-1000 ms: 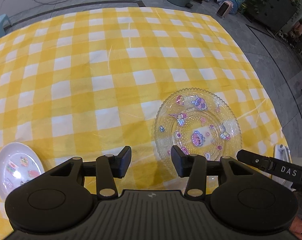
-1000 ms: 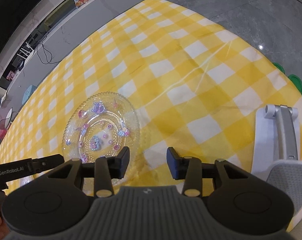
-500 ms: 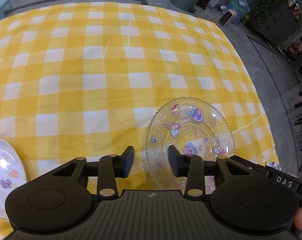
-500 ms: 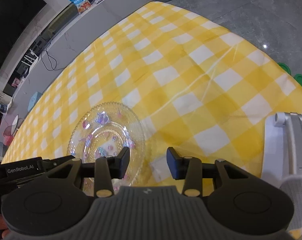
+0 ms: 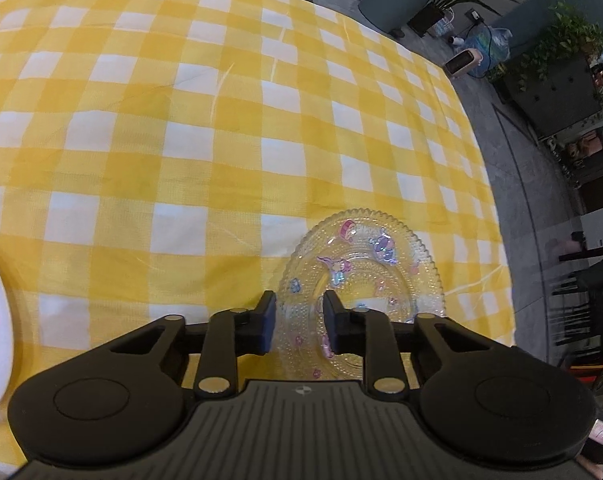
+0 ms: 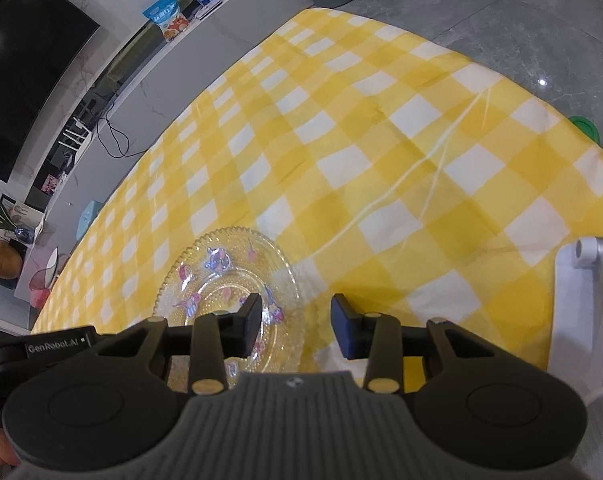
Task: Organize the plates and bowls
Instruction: 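Move the open left tool to the rim of the clear glass plate, then close the left gripper on the clear glass plate's rim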
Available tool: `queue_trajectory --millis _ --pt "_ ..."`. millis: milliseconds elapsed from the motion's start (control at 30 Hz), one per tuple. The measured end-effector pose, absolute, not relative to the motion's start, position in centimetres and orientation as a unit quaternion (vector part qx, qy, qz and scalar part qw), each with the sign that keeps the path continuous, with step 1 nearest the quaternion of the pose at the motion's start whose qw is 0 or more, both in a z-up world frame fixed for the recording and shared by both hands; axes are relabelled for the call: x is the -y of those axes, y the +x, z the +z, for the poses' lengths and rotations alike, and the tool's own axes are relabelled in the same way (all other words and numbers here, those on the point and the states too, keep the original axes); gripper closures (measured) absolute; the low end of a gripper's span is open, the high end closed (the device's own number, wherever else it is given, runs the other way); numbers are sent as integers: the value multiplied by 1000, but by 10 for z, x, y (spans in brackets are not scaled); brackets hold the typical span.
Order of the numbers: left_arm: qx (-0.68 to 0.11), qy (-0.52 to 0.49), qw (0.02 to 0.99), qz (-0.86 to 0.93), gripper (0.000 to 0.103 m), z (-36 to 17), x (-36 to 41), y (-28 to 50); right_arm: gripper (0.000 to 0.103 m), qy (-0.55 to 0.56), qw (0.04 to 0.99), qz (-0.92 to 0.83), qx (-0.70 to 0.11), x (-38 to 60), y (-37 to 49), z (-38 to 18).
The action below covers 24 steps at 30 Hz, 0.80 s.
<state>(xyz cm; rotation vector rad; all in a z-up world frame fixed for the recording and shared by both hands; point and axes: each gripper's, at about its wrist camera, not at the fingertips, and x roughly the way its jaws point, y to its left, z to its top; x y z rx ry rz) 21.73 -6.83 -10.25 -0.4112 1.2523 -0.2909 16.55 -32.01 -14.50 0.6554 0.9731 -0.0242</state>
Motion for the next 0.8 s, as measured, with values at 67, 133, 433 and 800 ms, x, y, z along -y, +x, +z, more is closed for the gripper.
queue_trajectory --millis 67,133,433,800 --pt "-578 -190 783 -130 86 -103 67 216 71 310 833 -11 -459 321 166 -146" --pt "-579 -198 781 -128 91 -105 63 216 79 317 829 -8 -461 322 165 -147" --pt "-575 -188 786 -130 92 -103 64 214 96 327 820 -2 -469 321 163 -152" --pt "-562 -179 795 -139 95 -96 62 210 98 345 816 1 -464 325 158 -151"
